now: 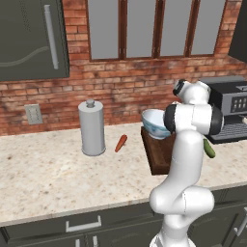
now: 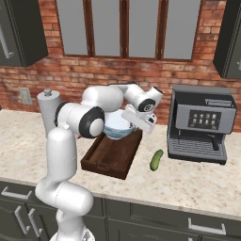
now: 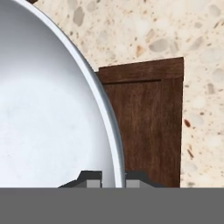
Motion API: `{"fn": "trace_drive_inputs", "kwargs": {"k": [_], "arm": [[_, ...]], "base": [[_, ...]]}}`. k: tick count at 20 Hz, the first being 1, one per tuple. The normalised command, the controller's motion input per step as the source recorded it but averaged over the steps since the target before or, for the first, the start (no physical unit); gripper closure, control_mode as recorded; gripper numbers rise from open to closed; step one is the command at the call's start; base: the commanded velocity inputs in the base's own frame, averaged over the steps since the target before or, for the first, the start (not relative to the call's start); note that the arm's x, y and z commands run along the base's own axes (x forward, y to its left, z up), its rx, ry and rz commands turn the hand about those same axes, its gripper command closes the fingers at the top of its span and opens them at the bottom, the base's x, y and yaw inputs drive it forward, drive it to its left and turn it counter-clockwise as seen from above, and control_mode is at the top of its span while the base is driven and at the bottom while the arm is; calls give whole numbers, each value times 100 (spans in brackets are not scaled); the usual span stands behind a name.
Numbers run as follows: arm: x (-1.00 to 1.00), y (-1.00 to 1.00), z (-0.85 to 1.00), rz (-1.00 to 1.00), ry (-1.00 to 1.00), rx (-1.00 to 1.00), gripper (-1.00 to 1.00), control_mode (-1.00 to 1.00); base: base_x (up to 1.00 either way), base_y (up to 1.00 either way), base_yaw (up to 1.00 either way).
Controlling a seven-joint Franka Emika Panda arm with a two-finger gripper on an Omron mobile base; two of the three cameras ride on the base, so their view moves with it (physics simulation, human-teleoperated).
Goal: Place the two vegetables and bowl onto the tray for setting up a vegetable dip station.
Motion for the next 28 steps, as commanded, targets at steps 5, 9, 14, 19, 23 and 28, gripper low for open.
{"fn": "trace_drive_inputs", "kwargs": {"k": [5,9,14,19,23,28], "arm": [[7,0,-5,0,0,0,100,-100],[7,0,-8,0,0,0,100,-100],[0,1,-7,-2,0,0,100,-100],[-2,5,0,-7,0,0,100,-100],[-10,1,0,-5,4,0,100,-100],[-20,0,0,0,3,0,100,-100]], "base": [[0,0,0],[0,0,0],[0,0,0],[0,0,0],[0,0,0],[0,0,0]]}}
